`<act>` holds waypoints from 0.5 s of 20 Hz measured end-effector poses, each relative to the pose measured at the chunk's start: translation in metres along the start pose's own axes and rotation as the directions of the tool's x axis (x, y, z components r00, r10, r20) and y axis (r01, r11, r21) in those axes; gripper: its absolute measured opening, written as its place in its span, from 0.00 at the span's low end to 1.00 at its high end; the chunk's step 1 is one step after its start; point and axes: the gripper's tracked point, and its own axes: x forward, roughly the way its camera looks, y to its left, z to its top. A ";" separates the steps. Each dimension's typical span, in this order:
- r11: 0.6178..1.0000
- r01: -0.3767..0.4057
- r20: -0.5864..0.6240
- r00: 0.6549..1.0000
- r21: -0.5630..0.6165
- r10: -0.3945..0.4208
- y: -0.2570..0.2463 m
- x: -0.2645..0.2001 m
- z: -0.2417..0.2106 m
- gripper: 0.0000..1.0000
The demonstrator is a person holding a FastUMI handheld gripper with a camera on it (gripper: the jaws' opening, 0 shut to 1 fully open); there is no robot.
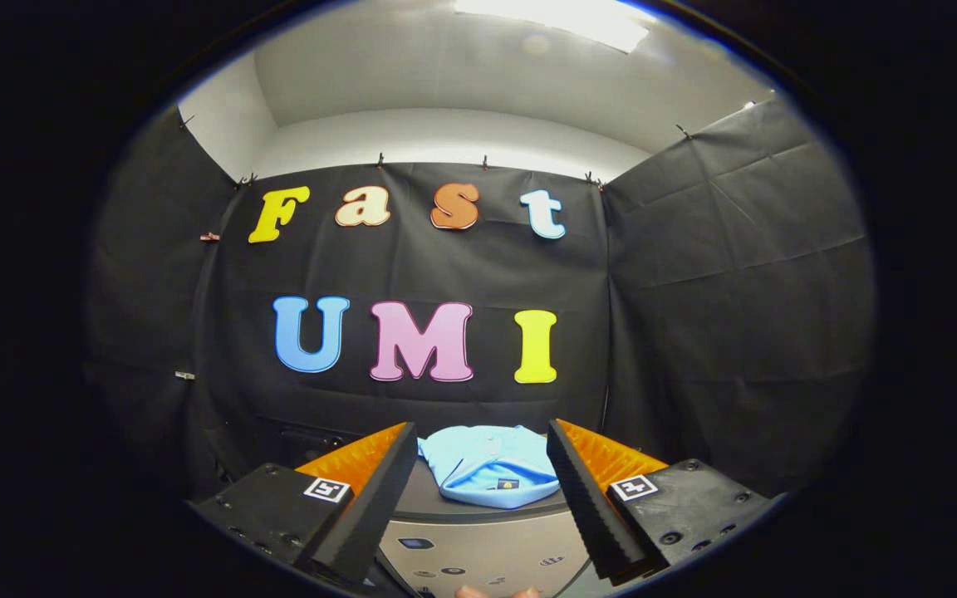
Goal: Put the clothes into the washing machine and then close the washing machine lid.
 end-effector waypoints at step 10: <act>0.999 0.019 -0.016 1.000 0.031 -0.019 -0.011 0.017 0.001 0.98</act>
